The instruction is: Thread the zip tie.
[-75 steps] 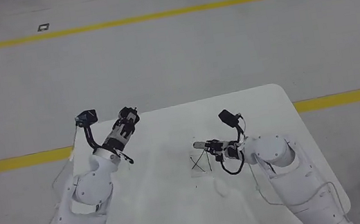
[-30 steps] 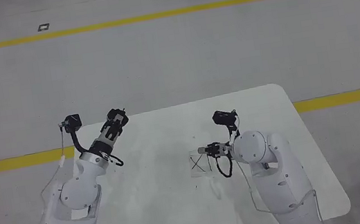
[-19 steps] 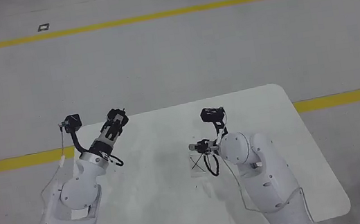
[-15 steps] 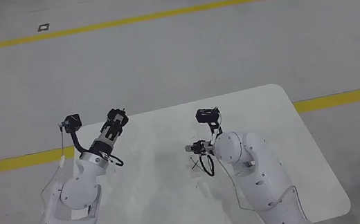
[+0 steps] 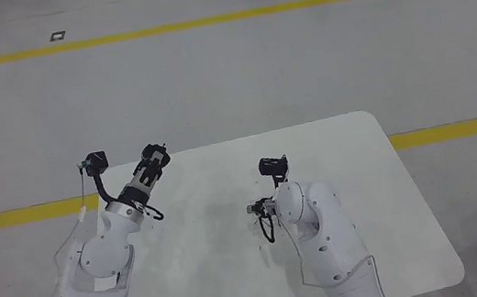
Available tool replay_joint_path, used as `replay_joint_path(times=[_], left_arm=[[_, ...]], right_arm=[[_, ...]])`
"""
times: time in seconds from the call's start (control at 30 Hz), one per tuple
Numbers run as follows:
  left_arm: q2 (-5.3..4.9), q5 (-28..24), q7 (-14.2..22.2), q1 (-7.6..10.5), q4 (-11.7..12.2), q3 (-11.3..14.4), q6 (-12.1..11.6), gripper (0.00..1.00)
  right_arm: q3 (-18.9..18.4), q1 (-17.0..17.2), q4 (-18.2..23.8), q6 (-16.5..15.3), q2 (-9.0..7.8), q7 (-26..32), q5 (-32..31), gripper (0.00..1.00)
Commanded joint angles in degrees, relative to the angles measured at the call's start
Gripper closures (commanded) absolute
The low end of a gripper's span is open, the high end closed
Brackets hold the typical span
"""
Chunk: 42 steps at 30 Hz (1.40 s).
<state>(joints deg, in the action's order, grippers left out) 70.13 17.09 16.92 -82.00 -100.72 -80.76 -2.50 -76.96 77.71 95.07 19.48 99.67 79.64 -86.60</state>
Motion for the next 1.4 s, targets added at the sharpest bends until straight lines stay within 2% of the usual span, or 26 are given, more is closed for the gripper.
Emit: replay_joint_path(times=[0.0, 0.1, 0.2, 0.47, 0.5, 0.57, 0.6, 0.63, 0.7, 1.37], left_arm=[[0.0, 0.0, 0.0, 0.0, 0.0, 0.0, 0.0, 1.0], [0.0, 0.0, 0.0, 0.0, 0.0, 0.0, 0.0, 1.0], [0.0, 0.0, 0.0, 0.0, 0.0, 0.0, 0.0, 1.0], [0.0, 0.0, 0.0, 0.0, 0.0, 0.0, 0.0, 1.0], [0.0, 0.0, 0.0, 0.0, 0.0, 0.0, 0.0, 1.0], [0.0, 0.0, 0.0, 0.0, 0.0, 0.0, 0.0, 1.0], [0.0, 0.0, 0.0, 0.0, 0.0, 0.0, 0.0, 1.0], [0.0, 0.0, 0.0, 0.0, 0.0, 0.0, 0.0, 1.0], [0.0, 0.0, 0.0, 0.0, 0.0, 0.0, 0.0, 1.0], [0.0, 0.0, 0.0, 0.0, 0.0, 0.0, 0.0, 1.0]], right_arm=[[0.0, 0.0, 0.0, 0.0, -0.01, 0.0, 0.0, 0.0], [0.0, 0.0, 0.0, 0.0, -0.01, 0.0, 0.0, 0.0], [0.5, 0.9, -0.3, -0.7, -0.11, -3.8, 1.3, 0.0], [1.4, 0.5, -2.6, 0.0, 0.36, -6.9, 1.5, 0.0], [1.4, 0.4, -2.9, 0.0, 0.49, -7.1, 1.3, 0.15], [1.4, 0.2, -3.7, 0.0, 0.85, -7.5, 0.8, 0.29], [1.4, 0.2, -4.0, 0.0, 1.03, -7.6, 0.7, 0.3], [1.4, 0.1, -4.3, 0.0, 1.2, -7.7, 0.5, 0.42], [1.3, -0.1, -4.9, 0.0, 1.57, -7.6, 0.1, 0.51], [0.6, -1.3, -9.3, 0.0, 2.12, -6.9, -1.6, 0.55]])
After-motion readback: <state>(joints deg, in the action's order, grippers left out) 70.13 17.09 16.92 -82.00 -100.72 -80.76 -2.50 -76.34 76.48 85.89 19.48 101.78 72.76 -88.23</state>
